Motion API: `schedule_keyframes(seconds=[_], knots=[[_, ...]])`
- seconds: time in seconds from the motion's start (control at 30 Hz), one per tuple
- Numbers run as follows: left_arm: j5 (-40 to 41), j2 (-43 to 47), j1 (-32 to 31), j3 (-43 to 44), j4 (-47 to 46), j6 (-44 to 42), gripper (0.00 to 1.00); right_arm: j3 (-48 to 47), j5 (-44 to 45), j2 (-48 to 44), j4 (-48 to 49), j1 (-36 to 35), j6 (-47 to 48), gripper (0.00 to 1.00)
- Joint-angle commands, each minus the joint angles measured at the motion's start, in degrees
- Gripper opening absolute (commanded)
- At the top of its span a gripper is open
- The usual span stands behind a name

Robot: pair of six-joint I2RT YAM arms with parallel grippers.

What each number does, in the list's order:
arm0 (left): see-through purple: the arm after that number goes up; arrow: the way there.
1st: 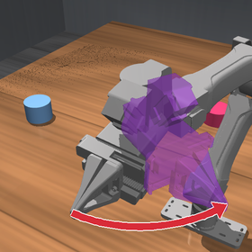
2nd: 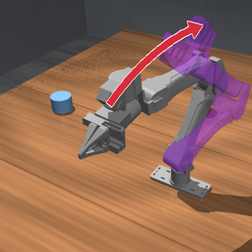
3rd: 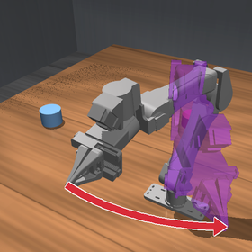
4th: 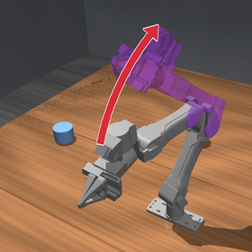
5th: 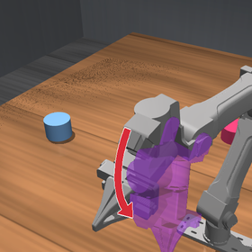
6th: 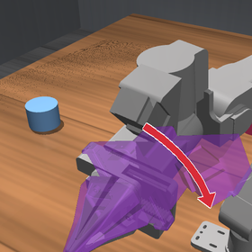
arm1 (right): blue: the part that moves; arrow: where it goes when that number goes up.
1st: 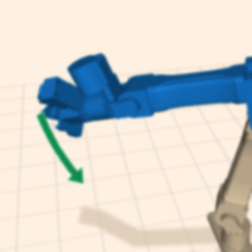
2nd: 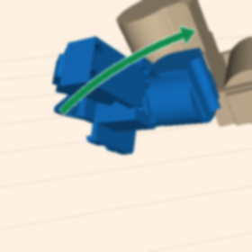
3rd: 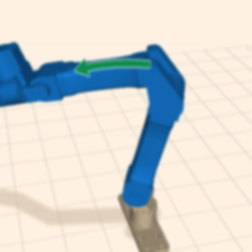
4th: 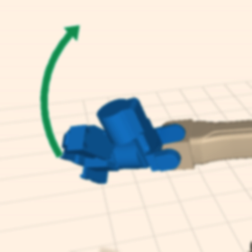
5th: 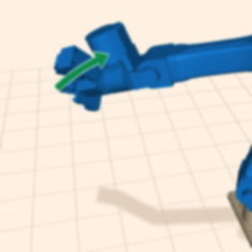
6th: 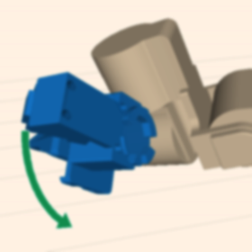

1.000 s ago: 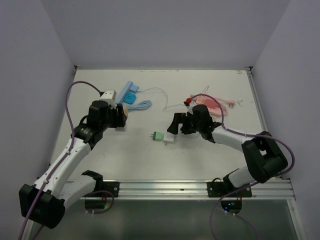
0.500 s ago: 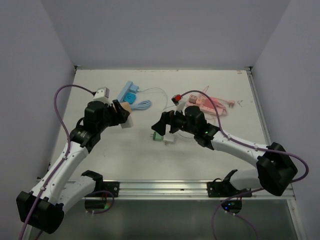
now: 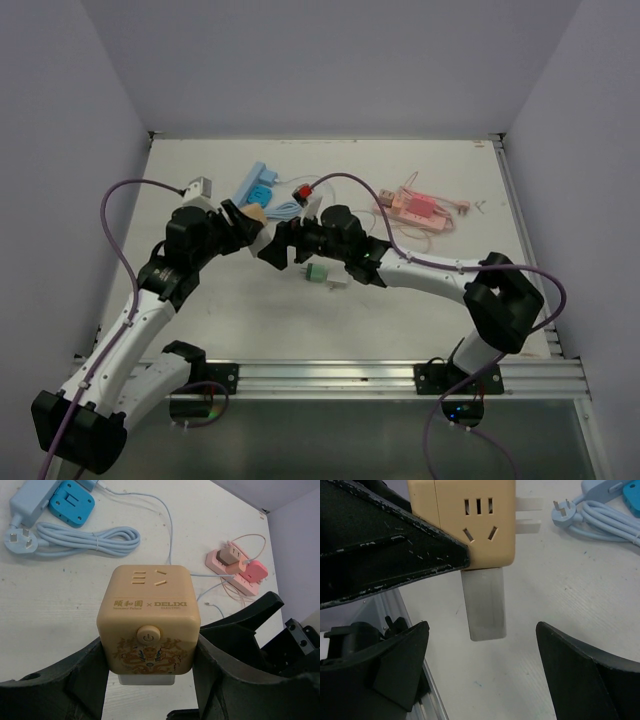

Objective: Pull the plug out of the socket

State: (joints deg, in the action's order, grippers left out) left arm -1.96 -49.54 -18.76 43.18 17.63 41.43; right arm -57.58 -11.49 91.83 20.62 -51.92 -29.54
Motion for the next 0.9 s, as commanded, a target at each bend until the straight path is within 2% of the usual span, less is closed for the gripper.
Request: schedule_keyframes(seconds=[0.0, 0.2, 0.3, 0.33, 0.43, 0.47, 0.53, 0.57, 0.6, 0.87], knots=[[-1.2, 1.8, 0.3, 0.5, -6.8, 2.6, 0.0, -4.6, 1.2, 1.9, 3.4, -1.2, 0.8, 0.91], [-1.1, 2.7, 0.2, -0.6, -7.9, 3.1, 0.0, -8.9, 1.2, 6.5, 2.1, -2.1, 1.4, 0.8], [-0.9, 2.8, 0.1, -0.5, -8.2, 3.0, 0.0, -9.2, 0.8, 7.7, 3.1, -2.7, 1.5, 0.64], [-0.8, 2.8, 0.2, -0.6, -8.5, 2.9, 0.0, -9.1, 0.8, 8.2, 3.1, -2.7, 1.4, 0.54], [-0.2, 3.2, 0.2, -1.1, -9.3, 2.9, 0.0, -9.0, 0.7, 8.6, 2.9, -2.8, 1.5, 0.4], [-0.2, 3.3, 0.2, -1.3, -9.7, 3.0, 0.0, -8.9, 0.7, 8.5, 2.9, -2.9, 1.6, 0.28], [0.3, 3.6, 0.2, -1.5, -10.2, 3.0, 0.0, -8.1, 0.8, 8.5, 2.9, -2.9, 1.8, 0.17], [0.7, 3.6, 0.2, -1.6, -10.3, 3.0, 0.0, -7.7, 0.9, 8.3, 2.9, -2.8, 2.1, 0.06], [1.2, 3.7, 0.2, -1.6, -10.4, 2.9, 0.0, -7.0, 1.1, 7.9, 2.8, -2.9, 2.3, 0.02], [8.9, 3.4, 0.3, -0.6, -11.6, 1.9, 0.0, -1.8, 1.1, 5.3, 2.4, -3.0, 4.2, 0.0]])
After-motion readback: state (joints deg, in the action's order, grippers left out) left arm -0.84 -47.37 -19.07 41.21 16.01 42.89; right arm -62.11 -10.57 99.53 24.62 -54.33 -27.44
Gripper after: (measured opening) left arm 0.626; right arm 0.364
